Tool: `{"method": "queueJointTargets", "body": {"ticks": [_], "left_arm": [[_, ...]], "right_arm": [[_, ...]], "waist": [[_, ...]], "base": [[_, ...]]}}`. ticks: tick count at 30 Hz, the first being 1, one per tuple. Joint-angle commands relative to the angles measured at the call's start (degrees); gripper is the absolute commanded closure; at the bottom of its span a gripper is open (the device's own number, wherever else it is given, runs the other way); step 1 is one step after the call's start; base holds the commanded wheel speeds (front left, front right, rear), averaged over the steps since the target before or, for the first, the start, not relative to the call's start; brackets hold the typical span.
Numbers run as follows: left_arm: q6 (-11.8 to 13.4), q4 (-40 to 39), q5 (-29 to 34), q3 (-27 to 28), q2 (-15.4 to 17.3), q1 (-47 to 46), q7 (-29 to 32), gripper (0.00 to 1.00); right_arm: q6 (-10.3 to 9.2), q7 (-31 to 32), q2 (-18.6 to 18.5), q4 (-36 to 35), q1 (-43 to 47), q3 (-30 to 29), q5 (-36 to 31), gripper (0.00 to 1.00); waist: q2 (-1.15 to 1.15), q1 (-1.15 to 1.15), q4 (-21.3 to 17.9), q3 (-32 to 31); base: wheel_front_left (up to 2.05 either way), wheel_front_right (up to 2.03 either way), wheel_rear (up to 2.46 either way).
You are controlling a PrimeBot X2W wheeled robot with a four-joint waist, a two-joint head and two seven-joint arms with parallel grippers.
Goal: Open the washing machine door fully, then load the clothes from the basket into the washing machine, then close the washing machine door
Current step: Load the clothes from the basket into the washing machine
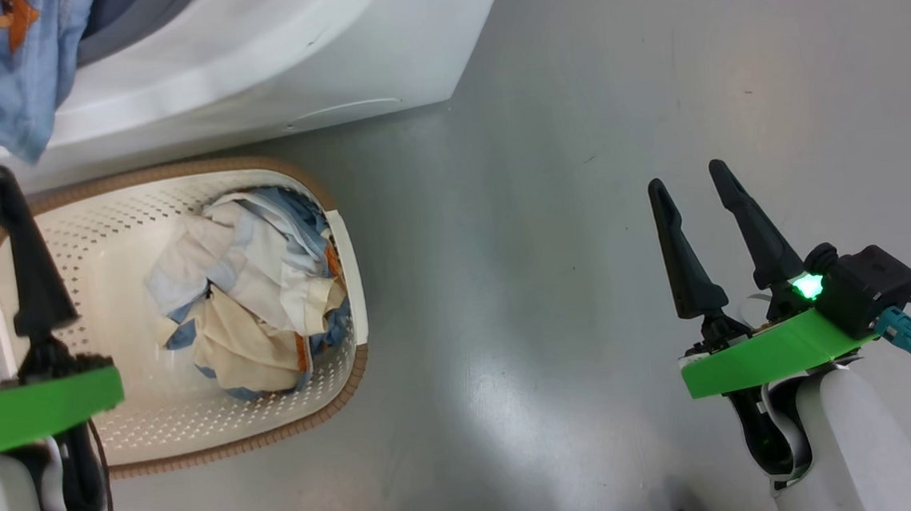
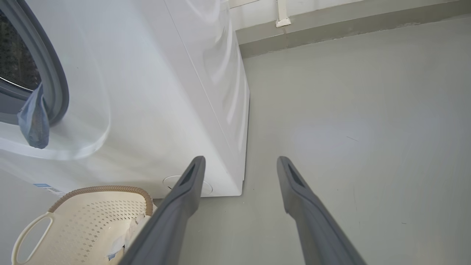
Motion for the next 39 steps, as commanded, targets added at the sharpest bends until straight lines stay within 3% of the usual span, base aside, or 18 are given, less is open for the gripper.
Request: {"method": "queueJointTargets", "body": {"ticks": [1,23,39], "left_arm": [[-0.2,-1.9,0.7,2.1,1.1,2.1,-0.2,0.00],[-0.2,-0.6,0.1,2.2,-1.1,16.6,-0.2,0.00],[0.8,1.3,-1.6,1.7,-1.1,16.4,-0.2,0.00]], "right_arm": [[0.09,-0.3,0.1,-1.1,1.9,1.3,-0.7,0.00],[0.09,-0.3,0.1,-0.8,2.5,1.2,-0.3,0.00],[0.09,-0.3,0.1,-0.4,2.4,1.5,0.3,0.00]], "waist": [[0.00,0.00,0.1,-0.1],[0.00,0.00,0.6,-1.2],[0.00,0.00,0.1,-1.3]], "base": [[0.00,0.00,0.00],[0.00,0.00,0.00],[0.00,0.00,0.00]]}}
